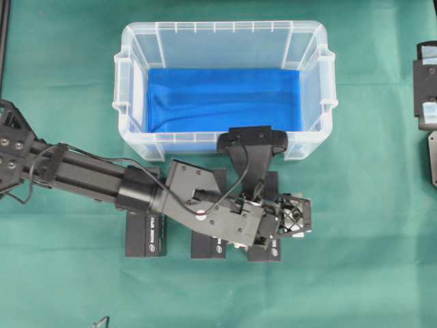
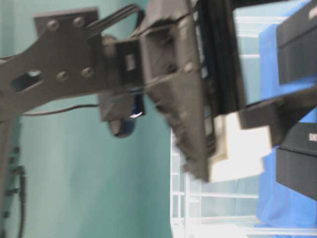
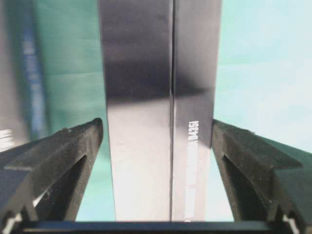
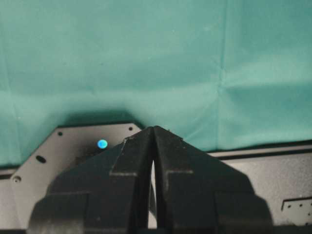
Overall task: Take the box out of the case with the left arm.
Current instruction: 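Open the left gripper, release the box, and withdraw left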
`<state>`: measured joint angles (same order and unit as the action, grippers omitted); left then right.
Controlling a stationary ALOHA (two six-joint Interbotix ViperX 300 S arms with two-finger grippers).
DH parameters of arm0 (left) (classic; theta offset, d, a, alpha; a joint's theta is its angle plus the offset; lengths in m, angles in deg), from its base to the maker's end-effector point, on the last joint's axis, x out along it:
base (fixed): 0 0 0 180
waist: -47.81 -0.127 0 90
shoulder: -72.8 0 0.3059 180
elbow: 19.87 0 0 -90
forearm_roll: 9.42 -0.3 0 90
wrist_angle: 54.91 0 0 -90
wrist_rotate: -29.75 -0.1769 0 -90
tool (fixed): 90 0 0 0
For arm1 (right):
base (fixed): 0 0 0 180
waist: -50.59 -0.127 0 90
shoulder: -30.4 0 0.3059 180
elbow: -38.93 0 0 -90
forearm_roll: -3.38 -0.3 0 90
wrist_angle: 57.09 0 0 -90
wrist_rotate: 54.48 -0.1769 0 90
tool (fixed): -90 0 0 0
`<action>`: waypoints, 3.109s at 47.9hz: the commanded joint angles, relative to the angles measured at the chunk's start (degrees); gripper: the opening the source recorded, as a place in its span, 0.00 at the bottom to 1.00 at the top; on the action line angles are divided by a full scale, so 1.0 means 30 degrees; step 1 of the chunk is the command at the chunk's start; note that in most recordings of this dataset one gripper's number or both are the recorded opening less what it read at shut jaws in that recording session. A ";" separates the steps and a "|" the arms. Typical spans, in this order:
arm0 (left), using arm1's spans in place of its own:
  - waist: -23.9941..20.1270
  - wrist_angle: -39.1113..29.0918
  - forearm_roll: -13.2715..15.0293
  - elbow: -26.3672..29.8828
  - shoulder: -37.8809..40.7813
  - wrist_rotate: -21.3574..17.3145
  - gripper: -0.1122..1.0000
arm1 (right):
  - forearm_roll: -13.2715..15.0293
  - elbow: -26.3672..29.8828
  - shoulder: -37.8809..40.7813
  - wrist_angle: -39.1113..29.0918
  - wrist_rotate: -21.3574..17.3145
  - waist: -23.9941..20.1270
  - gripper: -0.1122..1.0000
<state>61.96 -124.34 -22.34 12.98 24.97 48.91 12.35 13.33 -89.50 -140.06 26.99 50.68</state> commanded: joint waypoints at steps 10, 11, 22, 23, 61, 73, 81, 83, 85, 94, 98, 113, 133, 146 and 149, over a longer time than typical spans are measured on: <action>-0.0088 -0.2520 -0.0205 0.1670 -0.2227 -0.0674 0.83 | -0.0029 0.0205 -0.0029 0.0029 -0.0029 0.0029 0.12; -0.0088 -0.2520 -0.0205 0.1787 -0.2256 -0.0791 0.83 | -0.0029 0.0205 -0.0029 0.0029 0.0000 0.0029 0.12; -0.0146 -0.2900 -0.0205 0.3516 -0.2051 -0.1523 0.83 | -0.0029 0.0205 -0.0029 0.0029 0.0000 0.0029 0.12; -0.0176 -0.2988 -0.0205 0.3691 -0.2021 -0.1553 0.83 | -0.0029 0.0205 -0.0029 0.0000 -0.0029 0.0000 0.12; 0.0029 -0.5068 -0.0176 0.3809 -0.2490 -0.2461 0.83 | -0.0029 0.0205 -0.0029 0.0000 0.0000 0.0029 0.12; 0.0410 -0.5244 -0.0176 0.1260 -0.4453 -0.2256 0.82 | -0.0029 0.0205 -0.0029 0.0000 0.0000 0.0029 0.12; 0.0762 -0.5039 -0.0205 -0.1523 -0.6533 -0.1846 0.82 | -0.0029 0.0205 -0.0029 0.0029 0.0000 0.0029 0.12; 0.0820 -0.4951 -0.0205 -0.2285 -0.7148 -0.1729 0.82 | -0.0029 0.0176 -0.0029 0.0000 0.0000 0.0000 0.12; 0.0938 -0.4834 -0.0205 -0.3105 -0.7852 -0.1611 0.82 | -0.0029 0.0176 -0.0029 0.0000 0.0000 0.0029 0.12; 0.1465 -0.4131 -0.0176 -0.7090 -1.1191 -0.0645 0.82 | -0.0029 0.0176 -0.0029 0.0029 0.0000 0.0029 0.12; 0.1875 -0.3809 -0.0205 -0.8760 -1.2539 -0.0029 0.82 | -0.0029 0.0176 -0.0029 0.0029 0.0000 0.0029 0.12; 0.3633 -0.3428 -0.0205 -1.3740 -1.6699 0.1758 0.82 | -0.0029 0.0176 -0.0029 0.0000 -0.0029 0.0029 0.12; 0.4189 -0.3457 -0.0205 -1.6758 -1.9922 0.1934 0.82 | -0.0029 0.0176 -0.0029 0.0000 0.0000 0.0000 0.12; 0.4160 -0.3457 -0.0205 -1.6699 -1.9863 0.1963 0.82 | -0.0029 0.0176 -0.0029 0.0029 0.0000 0.0000 0.12; 0.4102 -0.3428 -0.0234 -1.6611 -1.9688 0.1963 0.82 | -0.0029 0.0176 -0.0029 0.0000 0.0000 0.0029 0.12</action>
<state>74.27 -134.80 -22.69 -38.17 -34.36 54.89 12.35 13.33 -89.50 -140.06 26.99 50.68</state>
